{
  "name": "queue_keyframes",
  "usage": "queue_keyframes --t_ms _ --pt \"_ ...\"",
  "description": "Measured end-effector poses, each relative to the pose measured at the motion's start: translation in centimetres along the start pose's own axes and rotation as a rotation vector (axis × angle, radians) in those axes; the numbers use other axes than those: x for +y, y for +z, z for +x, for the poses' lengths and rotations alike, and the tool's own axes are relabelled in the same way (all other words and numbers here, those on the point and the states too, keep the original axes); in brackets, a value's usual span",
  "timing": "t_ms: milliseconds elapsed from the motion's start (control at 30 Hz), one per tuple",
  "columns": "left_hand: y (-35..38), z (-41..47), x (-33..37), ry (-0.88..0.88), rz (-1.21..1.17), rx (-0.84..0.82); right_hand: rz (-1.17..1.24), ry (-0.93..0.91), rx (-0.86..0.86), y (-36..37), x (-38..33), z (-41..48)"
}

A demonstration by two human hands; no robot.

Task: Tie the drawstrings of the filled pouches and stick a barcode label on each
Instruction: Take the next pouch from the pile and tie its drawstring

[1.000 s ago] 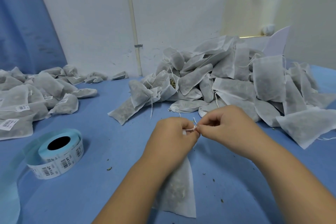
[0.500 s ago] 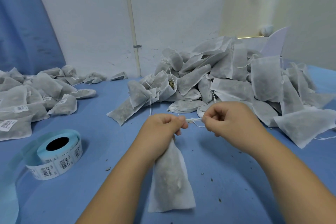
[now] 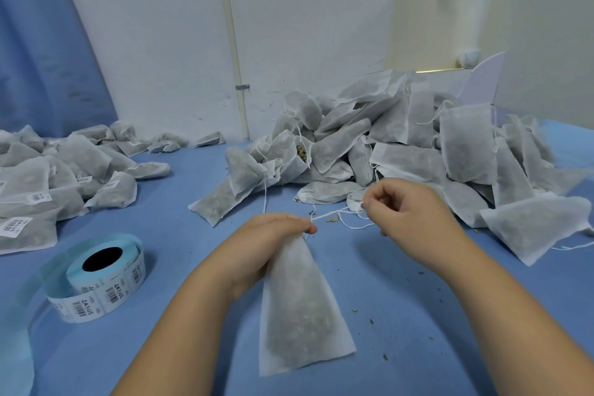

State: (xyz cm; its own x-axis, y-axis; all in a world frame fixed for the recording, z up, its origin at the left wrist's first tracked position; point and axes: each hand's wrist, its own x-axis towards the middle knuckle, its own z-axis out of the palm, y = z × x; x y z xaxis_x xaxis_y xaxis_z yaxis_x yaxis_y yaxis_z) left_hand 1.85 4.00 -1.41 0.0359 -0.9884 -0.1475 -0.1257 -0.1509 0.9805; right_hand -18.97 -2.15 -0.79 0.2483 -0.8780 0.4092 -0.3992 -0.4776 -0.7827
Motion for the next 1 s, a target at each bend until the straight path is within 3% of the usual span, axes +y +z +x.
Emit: queue_keyframes --t_ms 333,467,633,833,1000 --pt "-0.7 -0.1 -0.5 -0.091 0.086 -0.233 0.239 0.072 0.106 -0.7 -0.3 0.5" --pt "-0.4 0.1 -0.6 -0.098 0.036 -0.155 0.276 0.033 0.085 -0.8 -0.9 0.1" --pt "0.2 0.3 -0.5 -0.036 -0.064 -0.017 0.237 -0.103 -0.069 0.1 -2.0 -1.0" --pt "1.0 0.3 -0.2 0.029 -0.151 0.050 -0.051 -0.271 -0.192 1.5 -2.6 -1.9" --pt "1.6 0.2 -0.1 0.087 -0.162 0.104 -0.122 -0.332 -0.218 1.9 -2.7 -2.1"
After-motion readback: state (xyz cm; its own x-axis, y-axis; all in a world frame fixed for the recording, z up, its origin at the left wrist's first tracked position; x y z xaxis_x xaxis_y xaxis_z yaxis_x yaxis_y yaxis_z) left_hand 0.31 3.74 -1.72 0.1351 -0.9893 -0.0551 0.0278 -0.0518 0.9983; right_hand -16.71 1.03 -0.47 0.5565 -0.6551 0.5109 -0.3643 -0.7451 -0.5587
